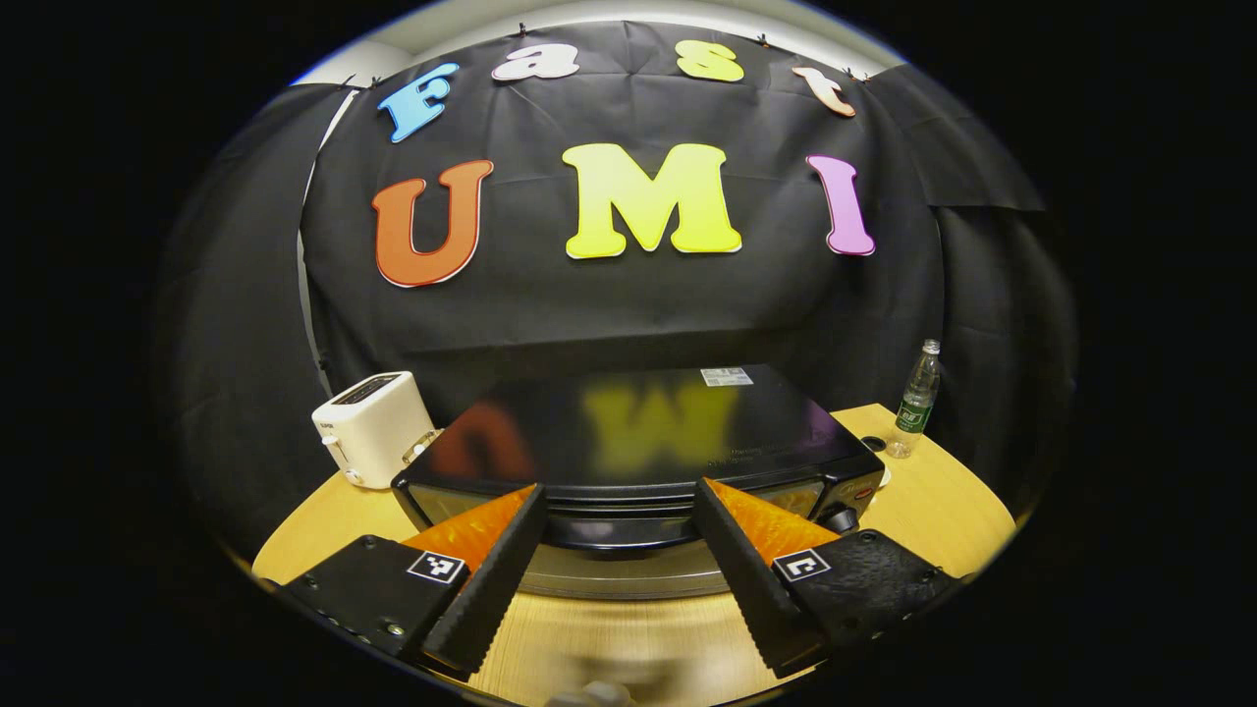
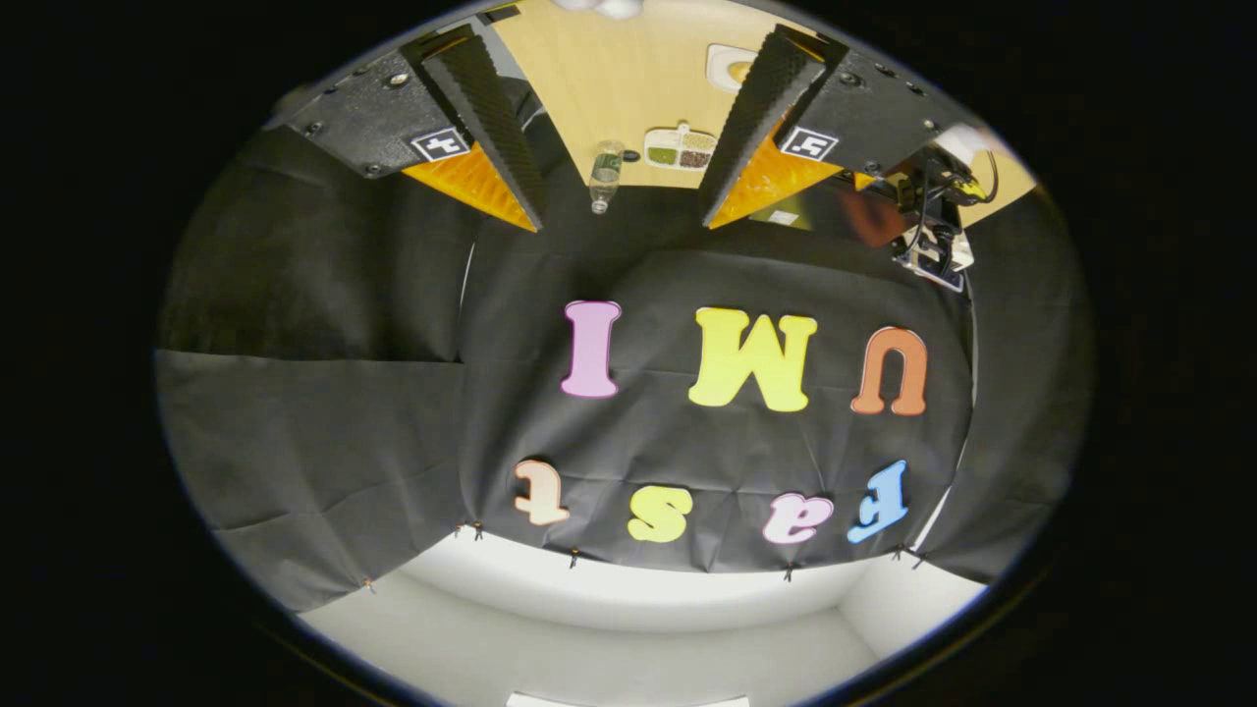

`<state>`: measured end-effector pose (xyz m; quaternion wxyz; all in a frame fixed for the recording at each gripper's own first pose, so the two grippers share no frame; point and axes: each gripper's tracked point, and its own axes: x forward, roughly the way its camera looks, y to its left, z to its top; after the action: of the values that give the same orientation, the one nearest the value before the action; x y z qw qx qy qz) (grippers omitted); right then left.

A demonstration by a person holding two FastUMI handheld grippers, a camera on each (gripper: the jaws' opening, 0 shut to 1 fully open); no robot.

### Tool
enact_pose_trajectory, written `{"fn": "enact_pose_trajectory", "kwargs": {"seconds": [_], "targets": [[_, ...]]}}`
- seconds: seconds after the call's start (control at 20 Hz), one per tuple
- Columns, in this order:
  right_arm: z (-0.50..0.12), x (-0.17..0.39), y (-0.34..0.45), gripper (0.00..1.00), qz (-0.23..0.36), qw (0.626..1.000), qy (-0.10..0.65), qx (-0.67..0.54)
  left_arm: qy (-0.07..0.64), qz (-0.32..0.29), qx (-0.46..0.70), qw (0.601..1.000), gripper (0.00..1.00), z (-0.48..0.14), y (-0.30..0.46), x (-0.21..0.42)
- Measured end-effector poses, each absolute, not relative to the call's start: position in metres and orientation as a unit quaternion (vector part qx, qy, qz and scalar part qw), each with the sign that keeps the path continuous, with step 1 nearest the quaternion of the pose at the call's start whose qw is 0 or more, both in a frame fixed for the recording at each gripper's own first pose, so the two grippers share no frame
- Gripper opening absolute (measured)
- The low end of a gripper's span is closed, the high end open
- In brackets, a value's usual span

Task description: Open the electric oven with the left hand, put the food in, and close the electric oven.

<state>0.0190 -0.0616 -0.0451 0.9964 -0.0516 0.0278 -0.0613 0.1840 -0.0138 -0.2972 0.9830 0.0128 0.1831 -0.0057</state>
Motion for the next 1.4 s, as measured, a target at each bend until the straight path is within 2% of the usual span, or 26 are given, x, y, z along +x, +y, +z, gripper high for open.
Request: {"fn": "enact_pose_trajectory", "kwargs": {"seconds": [0.55, 0.95, 1.4], "targets": [[-0.053, 0.016, -0.044, 0.98, -0.023, 0.998, 0.033, -0.055, 0.205, -0.003, 0.003, 0.979, 0.99, -0.311, -0.013, 0.122], [-0.067, 0.012, -0.029, 0.99, 0.008, 0.997, 0.041, -0.061, 0.245, -0.005, -0.001, 0.97, 0.99, -0.357, -0.013, 0.061], [-0.101, 0.016, -0.025, 0.98, 0.018, 0.996, 0.069, -0.05, 0.269, -0.003, -0.004, 0.963, 0.98, -0.393, -0.014, 0.036]]}}
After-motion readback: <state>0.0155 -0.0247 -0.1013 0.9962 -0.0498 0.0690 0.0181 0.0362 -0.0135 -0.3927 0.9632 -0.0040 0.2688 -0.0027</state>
